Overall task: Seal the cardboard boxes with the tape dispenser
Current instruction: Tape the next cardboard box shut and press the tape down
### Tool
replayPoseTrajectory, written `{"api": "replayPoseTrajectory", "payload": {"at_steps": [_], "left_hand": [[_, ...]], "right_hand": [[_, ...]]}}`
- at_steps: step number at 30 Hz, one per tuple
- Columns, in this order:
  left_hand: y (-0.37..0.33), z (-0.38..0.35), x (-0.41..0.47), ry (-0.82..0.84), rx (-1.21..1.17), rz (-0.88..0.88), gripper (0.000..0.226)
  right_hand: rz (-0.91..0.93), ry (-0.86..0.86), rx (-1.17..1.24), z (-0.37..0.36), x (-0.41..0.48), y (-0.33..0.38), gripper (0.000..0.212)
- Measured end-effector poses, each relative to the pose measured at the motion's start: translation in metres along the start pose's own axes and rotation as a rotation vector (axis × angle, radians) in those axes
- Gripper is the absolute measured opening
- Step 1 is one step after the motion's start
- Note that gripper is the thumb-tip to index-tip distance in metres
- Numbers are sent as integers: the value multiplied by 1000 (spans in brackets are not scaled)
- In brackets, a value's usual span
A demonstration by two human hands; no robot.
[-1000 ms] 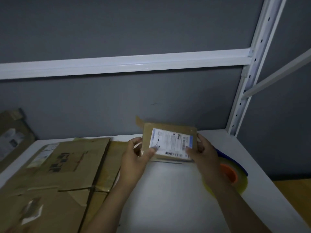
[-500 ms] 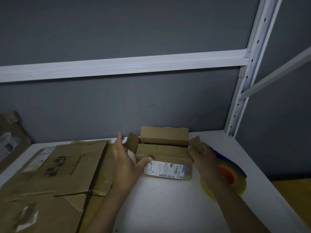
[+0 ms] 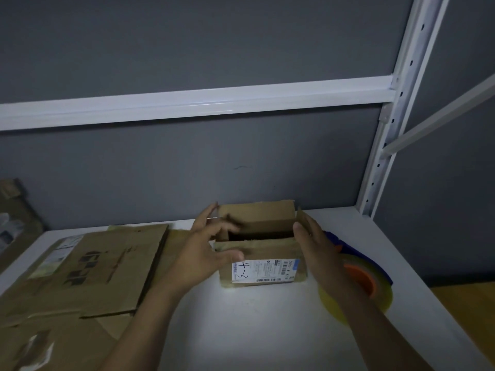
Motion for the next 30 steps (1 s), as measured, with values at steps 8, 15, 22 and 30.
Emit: {"api": "replayPoseTrajectory", "payload": {"at_steps": [8,15,22,30], "left_hand": [[23,-2,20,257,-69,202,130],[26,-13,2,53,-221,266,114],[25,-24,-16,45,-284,257,111],[-3,29,-57,-249,-184,335,88]], "right_hand": [[54,30,-88,1,6,0,55],[101,136,-132,7,14,-10,50],[63,-40,-194,14,19,-15,36],[236,26,-241,-15,9,47,22]]}}
Point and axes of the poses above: each hand's wrist, its own x-axis towards the middle knuckle, its own z-axis out of the back of the hand, y = z × x, the point moved 6 cm from there along x, towards the middle knuckle, and after that the axes turned 14 degrees about -z, right-handed, at the moved point
